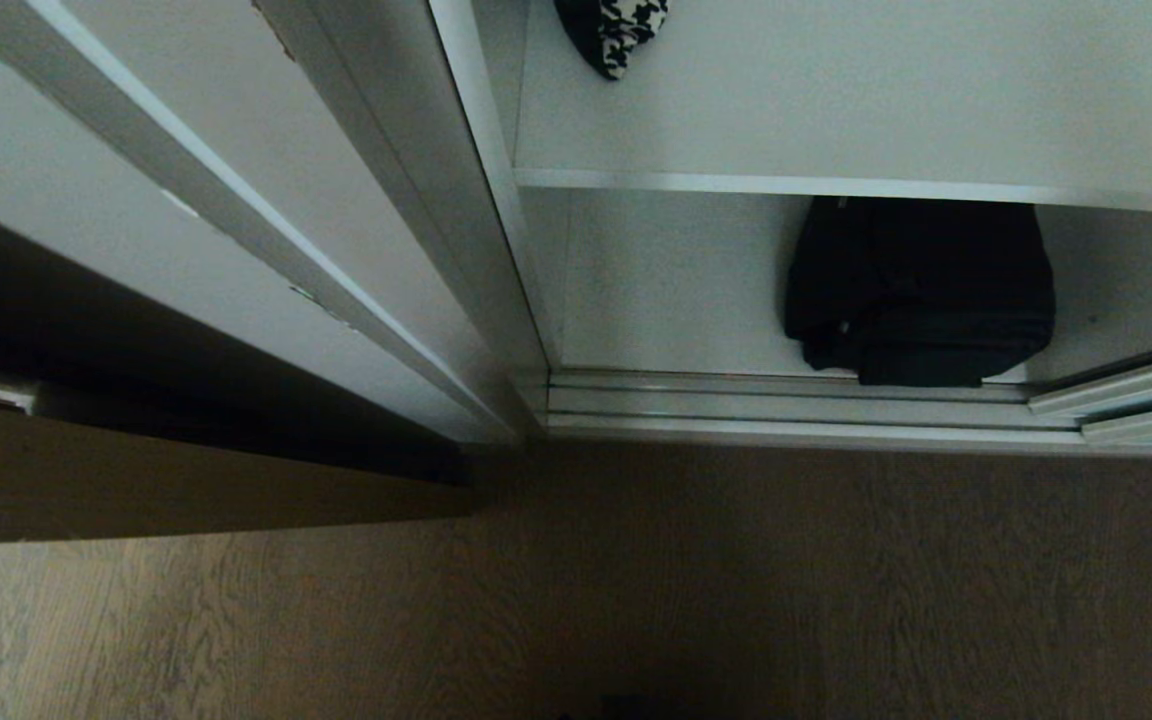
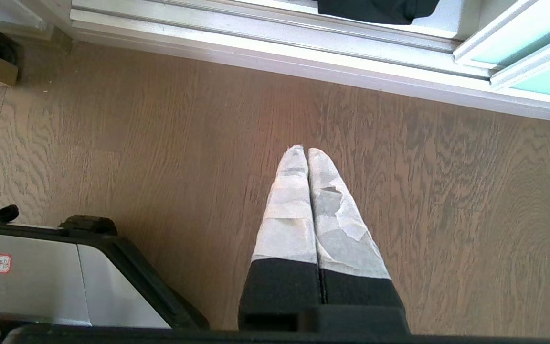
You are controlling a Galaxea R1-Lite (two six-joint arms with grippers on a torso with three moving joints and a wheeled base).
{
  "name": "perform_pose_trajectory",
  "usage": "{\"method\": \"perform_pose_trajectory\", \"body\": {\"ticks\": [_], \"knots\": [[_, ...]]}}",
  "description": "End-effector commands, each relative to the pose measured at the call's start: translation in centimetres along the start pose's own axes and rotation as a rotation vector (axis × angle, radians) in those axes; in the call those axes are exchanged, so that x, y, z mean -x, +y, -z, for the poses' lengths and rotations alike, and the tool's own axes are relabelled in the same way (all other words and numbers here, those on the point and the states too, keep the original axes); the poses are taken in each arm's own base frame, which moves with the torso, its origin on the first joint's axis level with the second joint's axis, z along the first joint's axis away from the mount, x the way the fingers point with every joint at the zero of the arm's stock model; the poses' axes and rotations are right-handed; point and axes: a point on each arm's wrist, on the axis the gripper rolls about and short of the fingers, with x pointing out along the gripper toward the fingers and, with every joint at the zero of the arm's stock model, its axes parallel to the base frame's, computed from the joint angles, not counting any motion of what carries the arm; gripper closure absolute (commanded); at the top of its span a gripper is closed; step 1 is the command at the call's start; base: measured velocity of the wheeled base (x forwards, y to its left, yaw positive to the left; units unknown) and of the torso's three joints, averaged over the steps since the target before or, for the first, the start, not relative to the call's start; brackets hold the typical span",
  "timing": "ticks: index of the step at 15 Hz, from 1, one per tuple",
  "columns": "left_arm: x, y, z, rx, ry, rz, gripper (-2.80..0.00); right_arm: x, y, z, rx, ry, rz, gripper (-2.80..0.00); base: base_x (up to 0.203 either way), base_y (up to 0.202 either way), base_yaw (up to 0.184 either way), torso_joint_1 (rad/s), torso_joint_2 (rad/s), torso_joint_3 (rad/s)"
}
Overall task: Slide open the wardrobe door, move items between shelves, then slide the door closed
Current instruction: Close the door
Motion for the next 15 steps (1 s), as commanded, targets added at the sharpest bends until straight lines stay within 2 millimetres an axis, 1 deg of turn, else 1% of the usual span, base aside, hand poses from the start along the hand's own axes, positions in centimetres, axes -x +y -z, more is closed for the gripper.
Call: {"method": "perform_pose_trajectory", "body": {"ticks": [1, 8, 9, 15], "knots": [[0.0, 0.0, 0.0, 0.0, -0.001, -0.001, 0.0, 0.0, 0.0, 0.0, 0.0, 0.0, -0.001, 0.0, 0.0, 0.0, 0.0, 0.0, 0.0, 0.0], [-0.01, 0.0, 0.0, 0.0, 0.0, -0.001, 0.0, 0.0, 0.0, 0.0, 0.0, 0.0, -0.001, 0.0, 0.0, 0.0, 0.0, 0.0, 0.0, 0.0], [0.01, 0.0, -0.01, 0.0, -0.002, -0.001, 0.0, 0.0, 0.0, 0.0, 0.0, 0.0, -0.001, 0.0, 0.006, -0.072, 0.01, 0.002, 0.0, 0.002], [0.0, 0.0, -0.01, 0.0, -0.001, -0.001, 0.0, 0.0, 0.0, 0.0, 0.0, 0.0, -0.001, 0.0, 0.0, -0.184, 0.002, 0.003, 0.0, 0.003]]}}
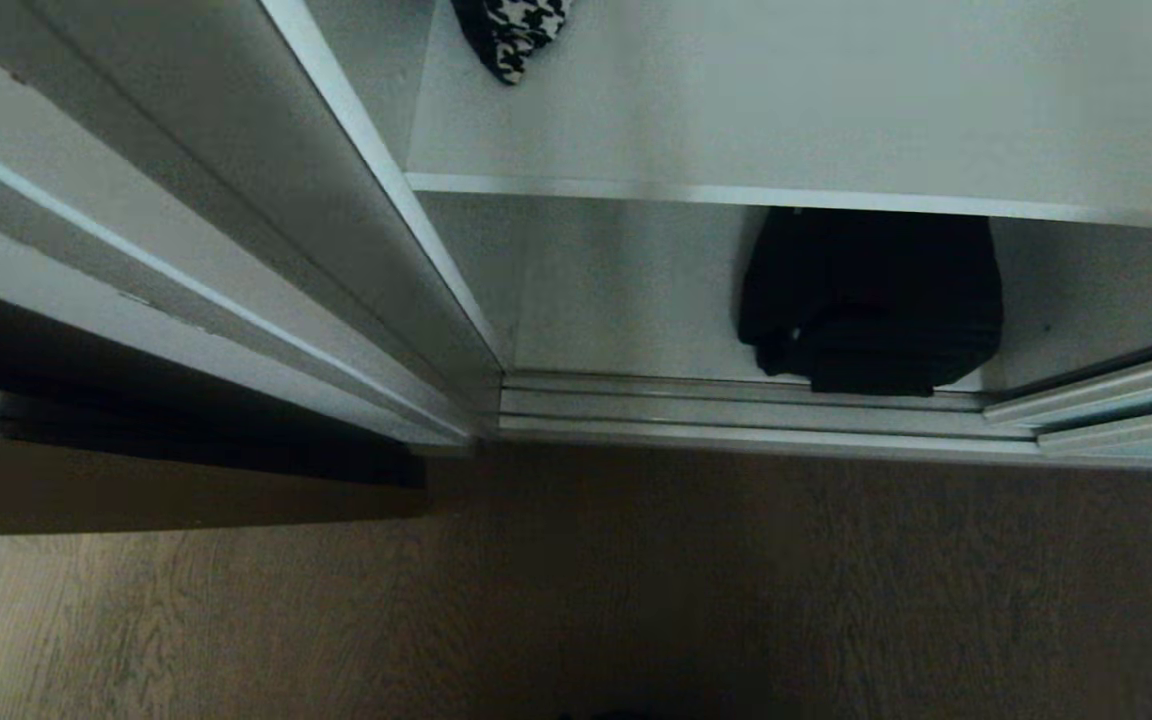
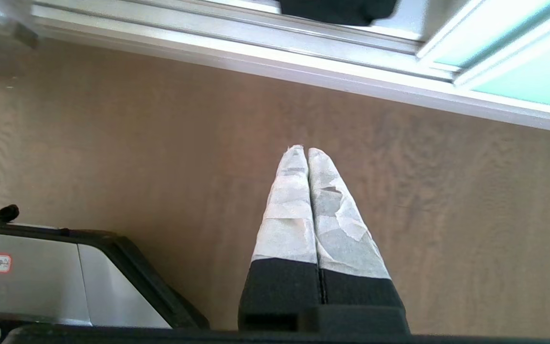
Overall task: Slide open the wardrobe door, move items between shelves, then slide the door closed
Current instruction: Close the door
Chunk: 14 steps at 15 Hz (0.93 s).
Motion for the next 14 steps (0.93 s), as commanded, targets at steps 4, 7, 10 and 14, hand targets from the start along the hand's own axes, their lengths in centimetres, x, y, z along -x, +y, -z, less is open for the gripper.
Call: {"method": "perform_pose_trajectory", "body": {"ticks": [4, 7, 10, 14], "knots": [[0.0, 0.0, 0.02, 0.0, 0.0, 0.0, 0.0, 0.0, 0.0, 0.0, 0.001, -0.001, -0.001, 0.0, 0.0, -0.198, 0.004, 0.002, 0.0, -0.001], [0.0, 0.0, 0.02, 0.001, 0.0, 0.0, 0.0, 0.0, 0.0, 0.0, 0.001, -0.001, -0.001, 0.0, 0.0, -0.195, 0.002, 0.001, 0.01, 0.003], [0.0, 0.0, 0.02, 0.001, 0.0, 0.0, 0.0, 0.0, 0.0, 0.0, 0.001, -0.001, -0.001, 0.0, 0.0, -0.187, 0.002, 0.002, 0.0, 0.002], [0.0, 0.0, 0.01, 0.001, -0.001, -0.002, 0.0, 0.0, 0.0, 0.0, 0.001, -0.001, -0.001, 0.0, 0.0, -0.046, -0.001, 0.001, 0.0, 0.0]]}}
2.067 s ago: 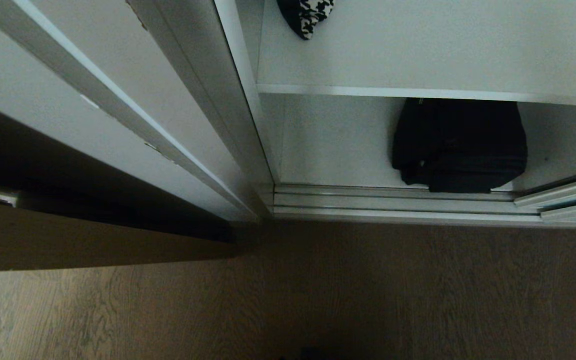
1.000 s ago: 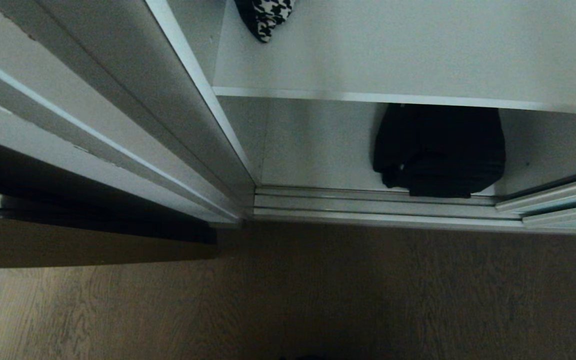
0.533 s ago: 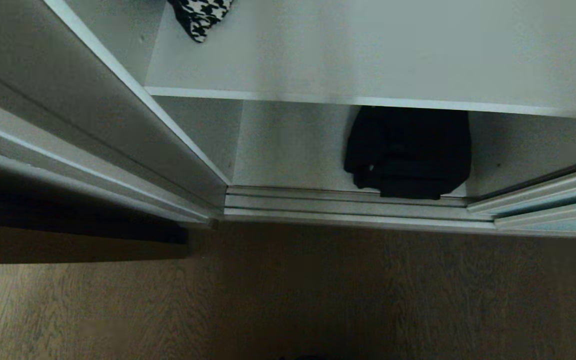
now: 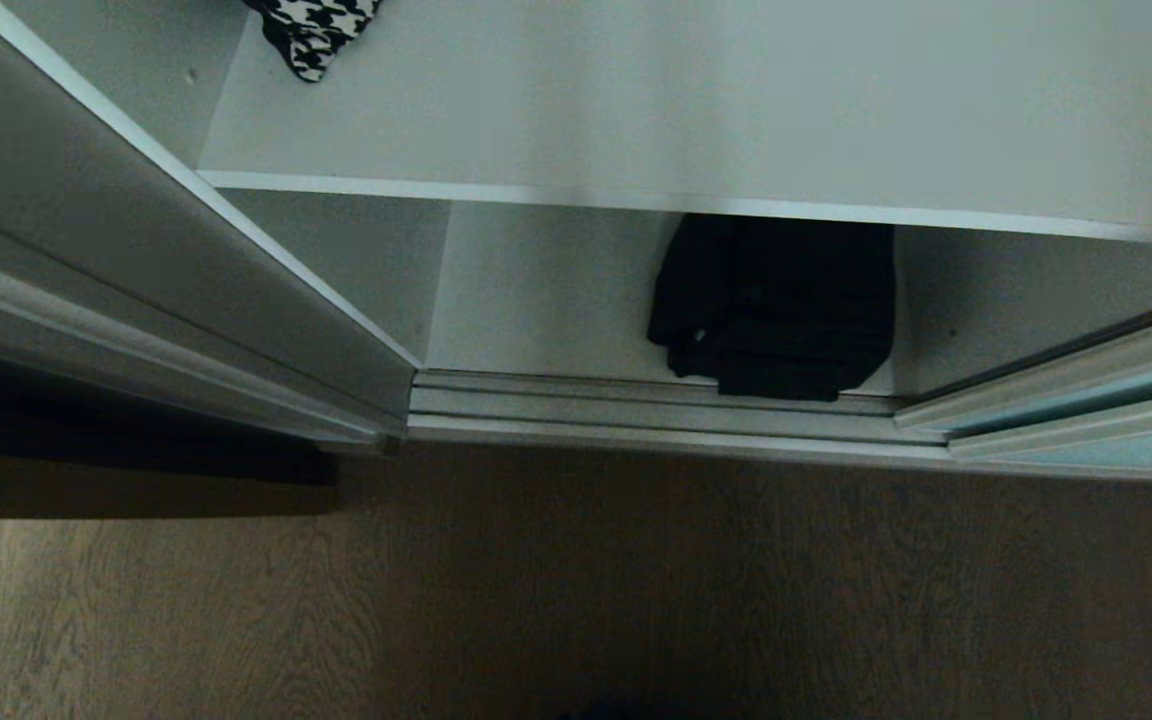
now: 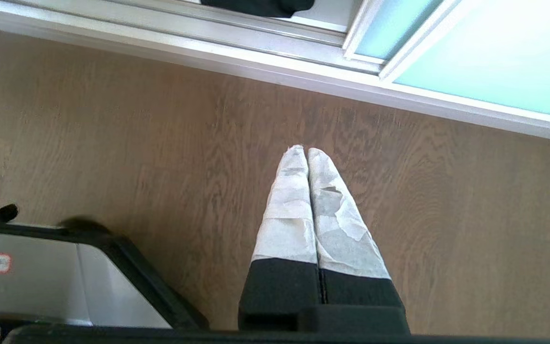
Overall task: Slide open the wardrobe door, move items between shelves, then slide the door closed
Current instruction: Close the door
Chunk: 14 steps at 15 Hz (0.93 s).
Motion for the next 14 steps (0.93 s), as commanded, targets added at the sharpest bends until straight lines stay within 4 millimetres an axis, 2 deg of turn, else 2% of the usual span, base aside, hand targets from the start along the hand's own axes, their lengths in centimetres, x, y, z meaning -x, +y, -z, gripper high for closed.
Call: {"method": "perform_pose_trajectory", "body": {"ticks": [1, 7, 14], "knots": [[0.0, 0.0, -0.01, 0.0, -0.002, -0.002, 0.0, 0.01, 0.0, 0.0, 0.0, -0.001, -0.001, 0.0, 0.0, 0.0, 0.0, 0.0, 0.0, 0.0], [0.0, 0.0, -0.01, 0.0, -0.002, -0.002, 0.0, 0.01, 0.0, 0.0, 0.0, -0.001, -0.001, 0.0, -0.014, 0.0, 0.0, 0.001, 0.0, 0.0], [-0.02, -0.01, -0.02, 0.001, -0.008, 0.0, 0.0, 0.01, 0.0, 0.0, 0.0, -0.001, -0.001, 0.0, -0.192, 0.0, -0.001, 0.002, 0.0, 0.003]]}}
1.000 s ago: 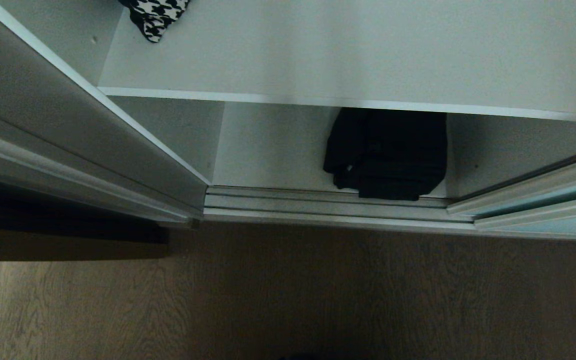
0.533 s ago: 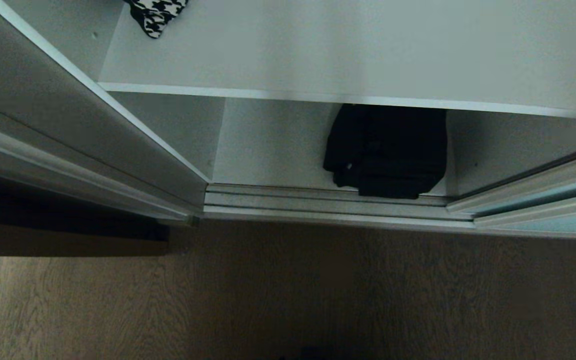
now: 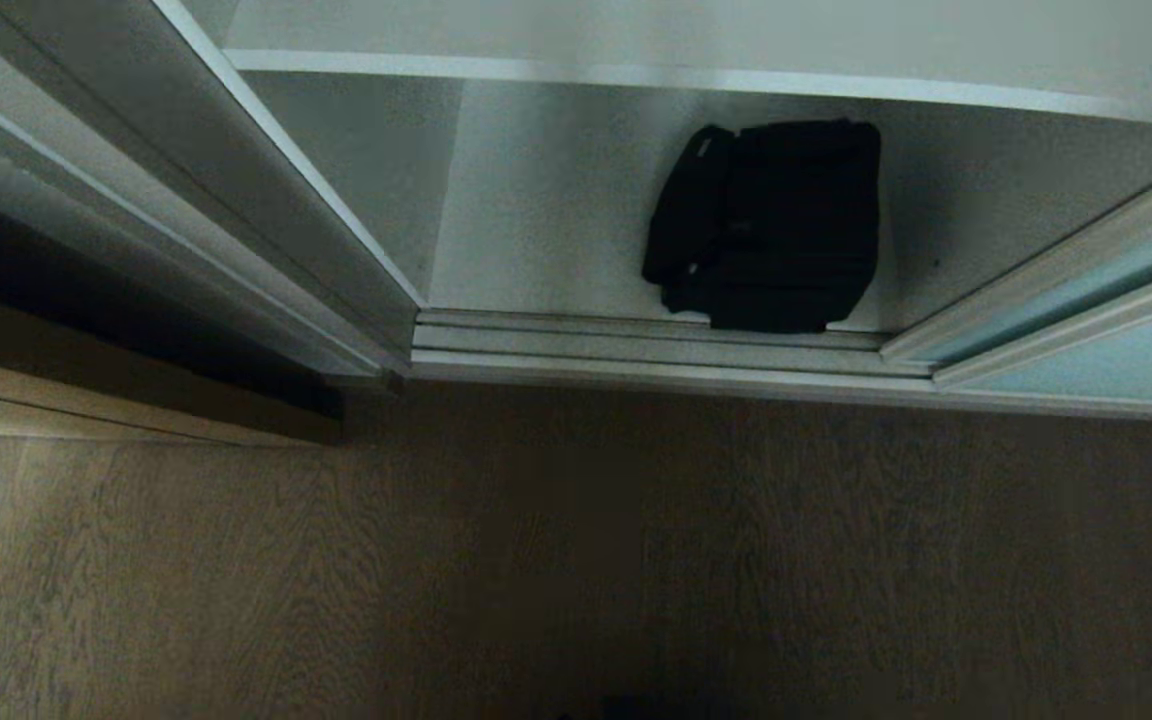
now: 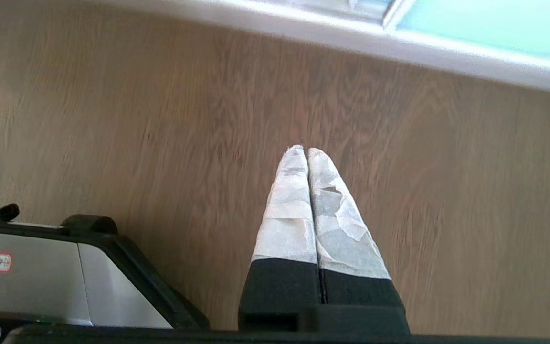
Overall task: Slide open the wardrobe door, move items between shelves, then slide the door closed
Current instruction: Close the door
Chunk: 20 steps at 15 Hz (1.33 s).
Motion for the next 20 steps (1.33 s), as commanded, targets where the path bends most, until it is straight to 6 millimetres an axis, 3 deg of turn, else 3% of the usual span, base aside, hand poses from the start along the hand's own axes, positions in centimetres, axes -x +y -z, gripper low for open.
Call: {"method": "perform_pose_trajectory", "body": {"ticks": [1, 4, 20], "knots": [[0.0, 0.0, 0.0, 0.0, -0.001, 0.0, 0.0, 0.02, 0.0, 0.0, 0.001, -0.002, -0.001, 0.0, -0.194, 0.0, -0.001, 0.001, 0.0, -0.001], [0.0, 0.0, 0.0, 0.0, -0.001, 0.0, 0.0, 0.02, 0.0, 0.0, 0.001, -0.002, -0.001, 0.0, -0.135, 0.0, 0.0, 0.001, 0.0, 0.005], [-0.01, 0.0, 0.0, 0.0, 0.0, 0.0, 0.0, 0.02, -0.07, -0.02, -0.001, -0.004, 0.029, 0.0, 0.0, 0.0, 0.0, 0.0, 0.0, 0.0]]}}
